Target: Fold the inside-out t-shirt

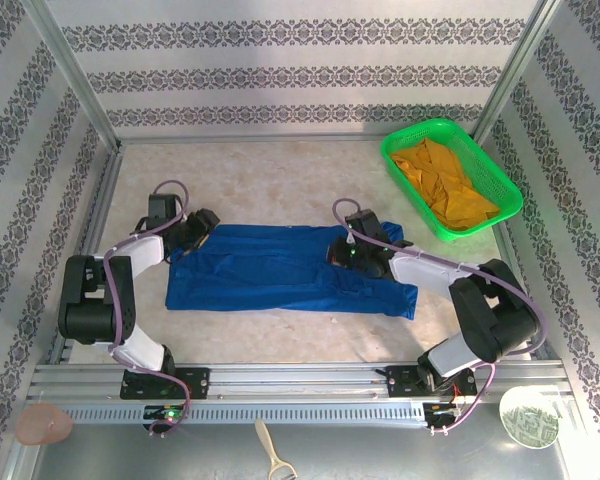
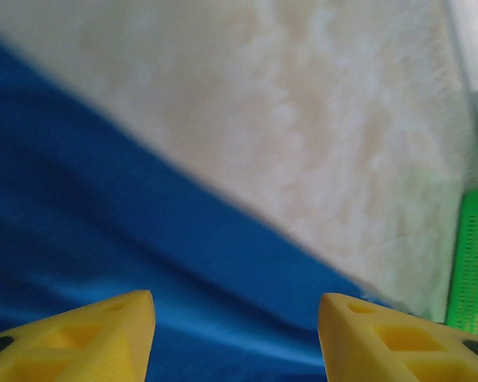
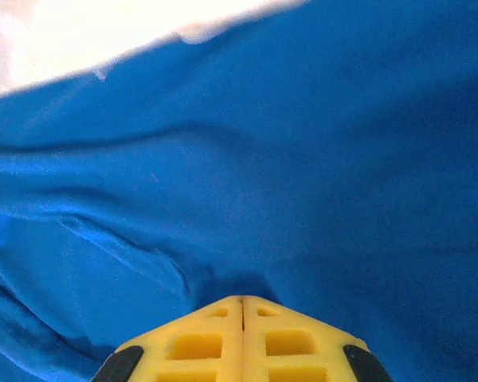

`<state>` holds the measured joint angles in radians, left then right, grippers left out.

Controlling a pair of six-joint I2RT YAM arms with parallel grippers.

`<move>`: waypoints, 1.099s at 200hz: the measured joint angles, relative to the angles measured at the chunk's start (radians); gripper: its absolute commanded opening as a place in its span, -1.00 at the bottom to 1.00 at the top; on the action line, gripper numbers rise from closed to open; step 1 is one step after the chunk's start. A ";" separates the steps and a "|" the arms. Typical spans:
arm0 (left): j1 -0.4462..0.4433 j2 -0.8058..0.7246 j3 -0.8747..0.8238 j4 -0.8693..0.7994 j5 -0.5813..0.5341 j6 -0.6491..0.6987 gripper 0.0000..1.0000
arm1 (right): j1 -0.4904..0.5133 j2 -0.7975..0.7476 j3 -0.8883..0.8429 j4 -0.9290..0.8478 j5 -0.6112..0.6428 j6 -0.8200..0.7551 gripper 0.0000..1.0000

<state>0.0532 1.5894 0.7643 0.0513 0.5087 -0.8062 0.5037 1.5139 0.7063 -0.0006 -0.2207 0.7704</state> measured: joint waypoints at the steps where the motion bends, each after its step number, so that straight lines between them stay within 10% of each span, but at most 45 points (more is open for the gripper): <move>1: 0.000 0.001 -0.004 0.001 0.000 -0.001 0.14 | 0.001 0.000 -0.003 0.002 0.000 0.002 -0.94; 63: 0.005 0.044 -0.056 0.055 -0.011 -0.002 0.14 | -0.081 -0.122 -0.210 0.060 0.003 0.137 -0.64; 112: 0.080 0.070 -0.014 0.048 -0.004 0.030 0.16 | -0.279 -0.374 -0.157 -0.117 0.053 0.070 0.41; 150: 0.084 0.053 0.052 0.008 0.023 0.043 0.20 | -0.404 -0.337 -0.107 -0.208 0.099 -0.028 0.71; 220: -0.253 -0.041 0.110 0.011 0.044 0.001 0.21 | -0.417 -0.116 -0.073 -0.220 0.045 -0.128 0.78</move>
<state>-0.2001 1.5486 0.8742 0.0628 0.5529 -0.8055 0.0868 1.3975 0.6331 -0.2203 -0.1761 0.6422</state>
